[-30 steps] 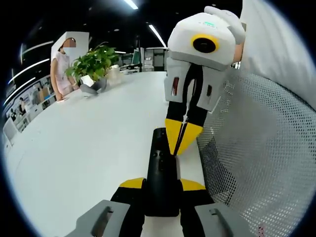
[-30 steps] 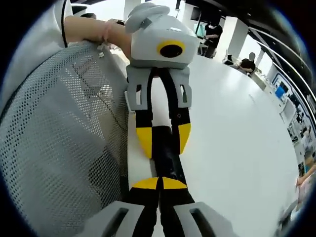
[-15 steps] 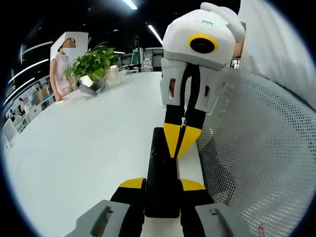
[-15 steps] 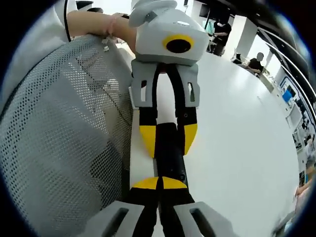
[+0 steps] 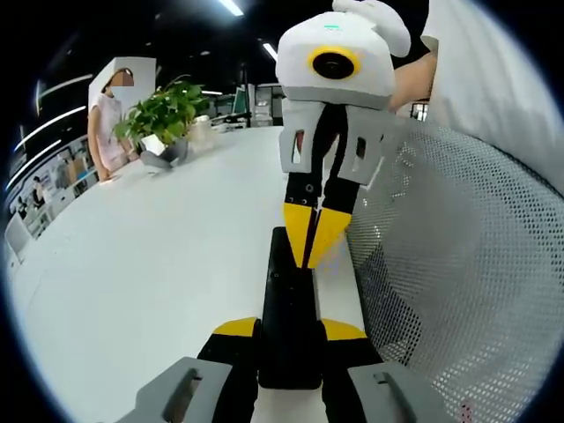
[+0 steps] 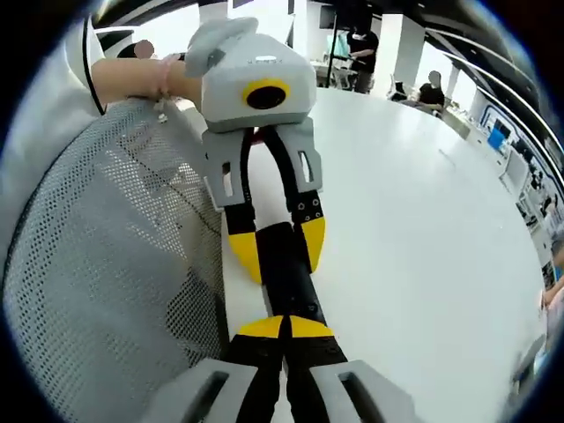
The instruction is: Press the specified remote control buttons in sequence, fully releasing each button before pressing the next.
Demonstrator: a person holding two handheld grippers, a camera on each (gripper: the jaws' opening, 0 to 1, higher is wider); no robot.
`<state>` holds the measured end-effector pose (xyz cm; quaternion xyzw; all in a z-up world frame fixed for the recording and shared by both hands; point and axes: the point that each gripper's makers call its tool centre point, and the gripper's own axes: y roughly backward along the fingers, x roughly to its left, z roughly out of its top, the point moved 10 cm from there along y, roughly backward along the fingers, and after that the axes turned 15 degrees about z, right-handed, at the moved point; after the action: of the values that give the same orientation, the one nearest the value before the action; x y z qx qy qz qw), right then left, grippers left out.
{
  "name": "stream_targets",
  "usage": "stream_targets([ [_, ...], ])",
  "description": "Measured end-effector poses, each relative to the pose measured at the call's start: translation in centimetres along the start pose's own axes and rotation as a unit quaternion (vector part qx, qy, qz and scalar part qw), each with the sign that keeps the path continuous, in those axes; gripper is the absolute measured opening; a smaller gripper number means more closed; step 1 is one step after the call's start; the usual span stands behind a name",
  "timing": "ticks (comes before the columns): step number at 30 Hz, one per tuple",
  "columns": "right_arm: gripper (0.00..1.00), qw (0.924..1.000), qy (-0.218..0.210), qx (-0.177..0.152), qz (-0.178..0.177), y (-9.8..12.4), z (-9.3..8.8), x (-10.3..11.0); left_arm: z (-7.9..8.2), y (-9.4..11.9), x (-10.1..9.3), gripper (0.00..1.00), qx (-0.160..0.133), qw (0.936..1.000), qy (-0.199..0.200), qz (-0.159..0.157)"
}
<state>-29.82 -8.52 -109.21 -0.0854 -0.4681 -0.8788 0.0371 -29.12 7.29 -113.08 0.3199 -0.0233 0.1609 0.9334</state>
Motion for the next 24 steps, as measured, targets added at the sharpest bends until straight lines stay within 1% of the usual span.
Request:
stream_targets([
  [3,0.00,0.9999,-0.008,-0.005,0.005,-0.2,0.1,-0.4,0.0,0.0,0.0,0.25,0.000,1.0000,0.000,0.000],
  [6,0.00,0.9999,0.001,-0.006,0.015,-0.5,0.4,-0.2,0.0,0.0,0.0,0.25,0.000,1.0000,0.000,0.000],
  [9,0.00,0.9997,0.020,0.009,0.007,-0.9,0.5,-0.5,0.1,0.0,0.0,0.25,0.000,1.0000,0.001,0.000],
  [13,0.00,0.9986,0.037,0.034,0.013,-0.9,0.8,-0.5,0.1,0.0,0.0,0.25,0.000,1.0000,0.000,0.000],
  [16,0.00,0.9983,0.033,0.045,0.019,-1.0,1.1,-0.8,0.1,0.0,0.0,0.25,0.000,1.0000,-0.002,0.001],
  [18,0.00,0.9975,0.040,0.054,0.021,-1.0,1.3,-0.9,0.1,-0.1,0.0,0.25,0.002,1.0000,-0.002,0.001],
  [21,0.00,0.9975,0.034,0.056,0.026,-0.9,1.2,-1.1,0.1,-0.1,0.0,0.25,0.002,1.0000,-0.002,0.001],
  [24,0.00,0.9982,-0.023,0.017,0.054,-0.6,0.8,-1.5,0.1,0.0,0.0,0.25,0.002,1.0000,-0.002,0.002],
])
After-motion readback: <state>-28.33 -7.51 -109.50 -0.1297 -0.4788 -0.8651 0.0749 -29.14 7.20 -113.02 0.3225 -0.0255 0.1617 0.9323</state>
